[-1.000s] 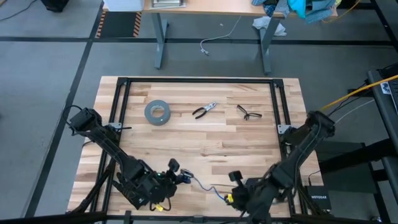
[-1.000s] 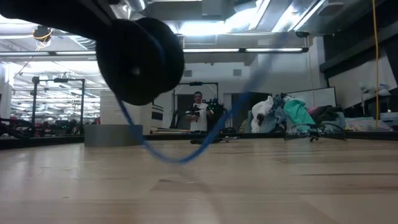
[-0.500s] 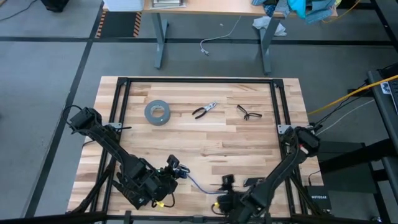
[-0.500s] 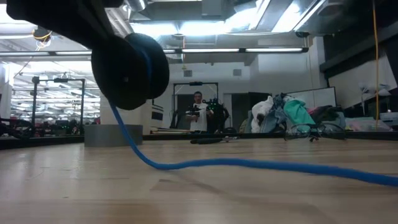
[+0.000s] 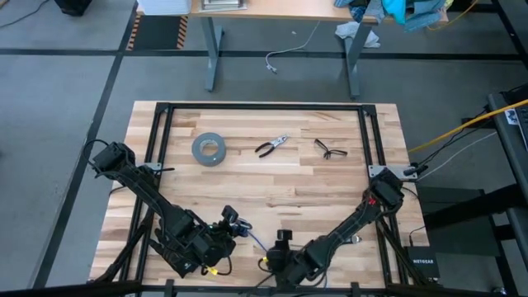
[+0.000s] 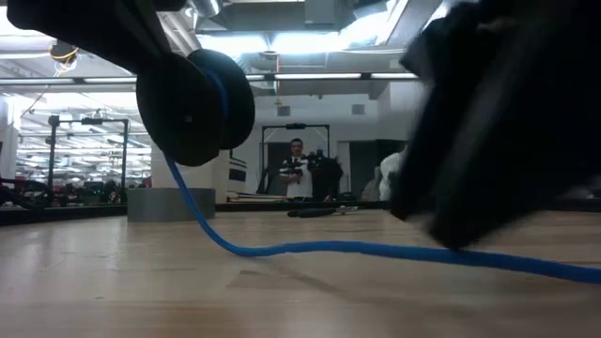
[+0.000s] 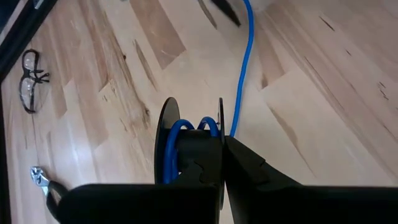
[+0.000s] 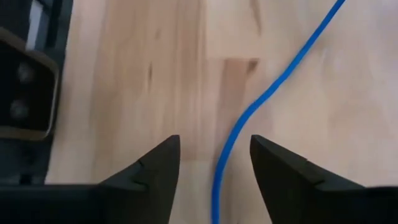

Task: Coil cords
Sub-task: Coil the blue wire cable onto the black spool

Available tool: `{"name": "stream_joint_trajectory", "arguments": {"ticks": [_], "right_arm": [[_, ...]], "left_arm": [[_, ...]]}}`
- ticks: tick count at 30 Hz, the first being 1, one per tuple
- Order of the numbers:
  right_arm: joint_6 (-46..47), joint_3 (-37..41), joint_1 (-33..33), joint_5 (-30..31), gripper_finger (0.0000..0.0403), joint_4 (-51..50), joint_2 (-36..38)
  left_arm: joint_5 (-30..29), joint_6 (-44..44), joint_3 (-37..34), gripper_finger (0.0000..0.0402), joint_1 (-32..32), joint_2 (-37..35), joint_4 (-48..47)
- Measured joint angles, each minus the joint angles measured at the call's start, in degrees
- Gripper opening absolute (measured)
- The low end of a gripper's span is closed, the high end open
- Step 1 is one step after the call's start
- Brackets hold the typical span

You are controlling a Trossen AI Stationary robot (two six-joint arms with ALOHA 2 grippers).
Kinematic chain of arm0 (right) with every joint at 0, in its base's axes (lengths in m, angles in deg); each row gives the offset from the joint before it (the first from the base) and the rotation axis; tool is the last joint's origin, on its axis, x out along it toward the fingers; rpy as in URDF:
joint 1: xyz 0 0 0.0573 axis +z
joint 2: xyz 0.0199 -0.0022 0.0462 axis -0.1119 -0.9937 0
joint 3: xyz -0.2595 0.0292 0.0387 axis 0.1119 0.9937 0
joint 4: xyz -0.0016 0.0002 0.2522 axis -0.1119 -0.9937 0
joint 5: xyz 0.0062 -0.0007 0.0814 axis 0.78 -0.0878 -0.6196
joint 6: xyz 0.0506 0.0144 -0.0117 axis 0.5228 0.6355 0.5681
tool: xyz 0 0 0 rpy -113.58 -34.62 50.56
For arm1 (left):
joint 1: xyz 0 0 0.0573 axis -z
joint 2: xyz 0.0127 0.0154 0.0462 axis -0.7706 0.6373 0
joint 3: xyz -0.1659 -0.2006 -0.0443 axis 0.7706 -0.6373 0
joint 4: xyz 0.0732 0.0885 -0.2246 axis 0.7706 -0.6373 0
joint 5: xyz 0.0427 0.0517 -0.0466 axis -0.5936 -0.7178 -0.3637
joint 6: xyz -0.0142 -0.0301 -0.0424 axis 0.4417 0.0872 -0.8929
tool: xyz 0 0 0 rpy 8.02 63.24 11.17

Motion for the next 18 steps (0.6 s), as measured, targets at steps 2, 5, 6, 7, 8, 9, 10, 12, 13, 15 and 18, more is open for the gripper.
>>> {"name": "stream_joint_trajectory", "arguments": {"ticks": [2,5,6,7,8,9,10,12,13,15,18], "right_arm": [[0.55,0.47,0.16,-0.5,0.0192,-0.27,-0.02],[2.08,2.65,-0.07,-0.71,0.0179,0.56,-0.04],[2.91,3.4,-0.1,-0.71,0.0175,0.64,-0.09],[3.49,4.04,-0.11,-0.66,0.0171,1.16,-0.06],[4.27,4.86,-0.07,-0.58,0.0168,1.74,0.09],[4.67,5.73,-0.06,-0.13,0.0164,2.62,0.16],[4.79,6.4,0.03,0.26,0.0159,3.56,0.22],[4.74,7.18,0.04,0.09,0.0146,4.97,0.28],[4.7,7.31,0.01,-0.28,0.0136,5.41,0.28],[4.58,7.34,0.01,-0.8,0.0108,5.76,0.28],[3.99,7.43,-0.03,-1.13,0.0046,6.1,0.26]], "left_arm": [[0.3,0.02,0.0,0.0,0.0,0.0,0.03],[0.33,0.03,0.0,0.0,0.0,0.0,0.04],[0.33,-0.02,0.0,0.0,0.0,0.0,0.04],[0.33,-0.01,0.0,0.0,0.0,0.0,0.09],[0.33,0.07,0.0,0.0,0.03,0.0,0.11],[0.33,0.07,0.0,0.0,0.04,0.0,0.15],[0.33,0.09,0.0,0.0,0.04,0.0,0.35],[0.33,0.33,0.0,0.0,0.04,0.0,0.8],[0.33,0.5,0.0,0.0,0.06,0.0,0.79],[0.33,0.57,0.0,0.0,0.07,0.0,0.78],[0.33,0.57,-0.02,0.0,0.07,0.0,0.78]]}}
